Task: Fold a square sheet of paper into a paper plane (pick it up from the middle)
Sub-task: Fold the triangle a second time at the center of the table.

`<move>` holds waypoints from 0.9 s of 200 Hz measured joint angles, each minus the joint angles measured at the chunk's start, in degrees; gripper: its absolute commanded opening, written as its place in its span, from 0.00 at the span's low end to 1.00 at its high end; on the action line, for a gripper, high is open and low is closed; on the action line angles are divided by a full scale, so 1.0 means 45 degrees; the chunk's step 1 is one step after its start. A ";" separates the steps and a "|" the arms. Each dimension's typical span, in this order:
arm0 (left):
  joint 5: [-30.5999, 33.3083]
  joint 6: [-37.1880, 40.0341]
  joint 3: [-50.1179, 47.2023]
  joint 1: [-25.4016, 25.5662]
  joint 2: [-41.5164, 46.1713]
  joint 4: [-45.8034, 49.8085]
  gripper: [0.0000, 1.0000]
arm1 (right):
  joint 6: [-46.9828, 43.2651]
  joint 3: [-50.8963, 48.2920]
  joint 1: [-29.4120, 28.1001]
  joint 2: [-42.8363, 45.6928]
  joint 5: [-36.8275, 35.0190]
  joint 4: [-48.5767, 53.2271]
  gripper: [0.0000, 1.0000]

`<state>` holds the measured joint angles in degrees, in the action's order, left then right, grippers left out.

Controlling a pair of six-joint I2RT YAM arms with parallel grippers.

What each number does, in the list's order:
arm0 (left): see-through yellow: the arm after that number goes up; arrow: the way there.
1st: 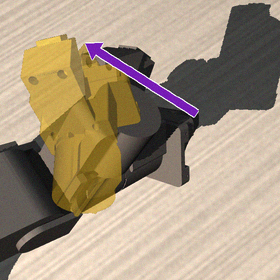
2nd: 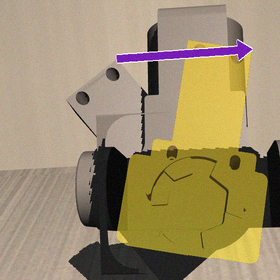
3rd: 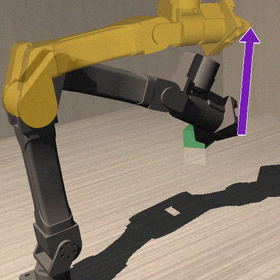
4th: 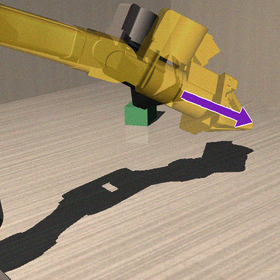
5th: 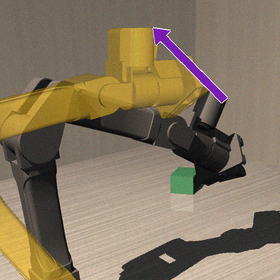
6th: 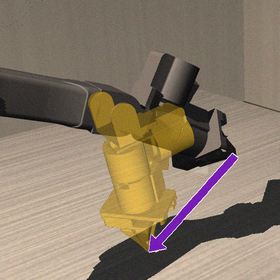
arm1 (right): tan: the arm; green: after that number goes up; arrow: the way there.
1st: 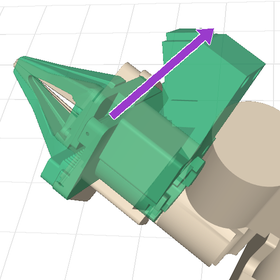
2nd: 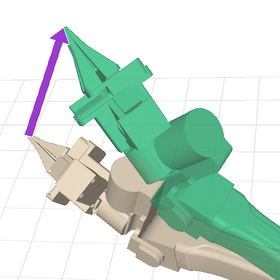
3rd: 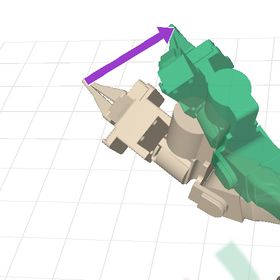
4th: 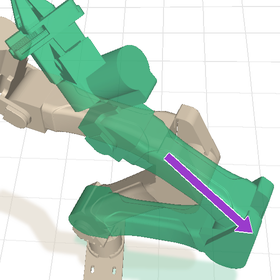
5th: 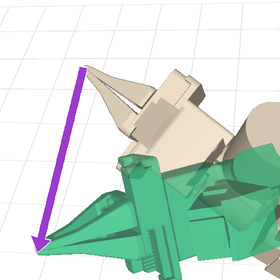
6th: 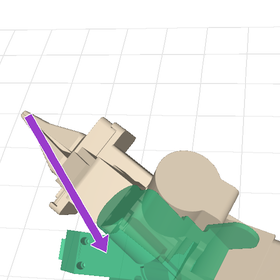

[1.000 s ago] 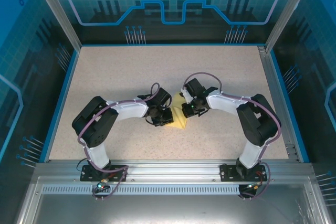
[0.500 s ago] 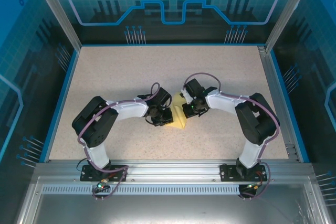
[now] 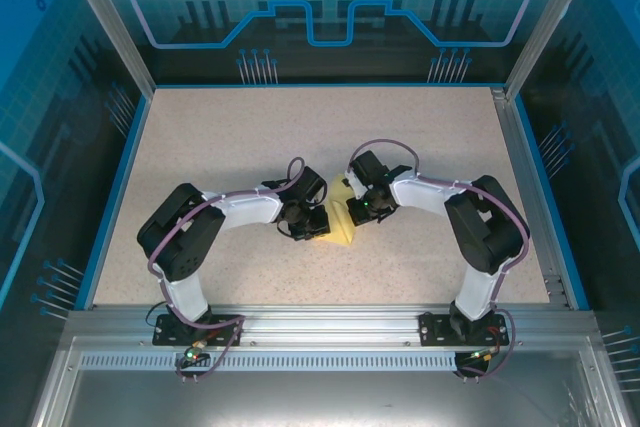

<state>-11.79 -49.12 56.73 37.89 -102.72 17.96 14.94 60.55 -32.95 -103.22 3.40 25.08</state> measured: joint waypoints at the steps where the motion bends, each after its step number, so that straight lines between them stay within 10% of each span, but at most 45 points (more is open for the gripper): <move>1: 0.0000 0.0005 0.0000 0.0000 0.0000 0.0000 0.14 | 0.0000 0.0000 0.0000 -0.0005 0.0000 0.0005 0.00; 180: 0.0005 0.0049 0.0053 0.0000 -0.0015 0.0175 0.13 | 0.0000 0.0146 0.0000 -0.0141 -0.0044 0.0034 0.00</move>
<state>-11.77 -48.90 56.97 37.89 -102.78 18.74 14.94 61.21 -32.95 -103.85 3.20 25.23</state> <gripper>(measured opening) 0.133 0.043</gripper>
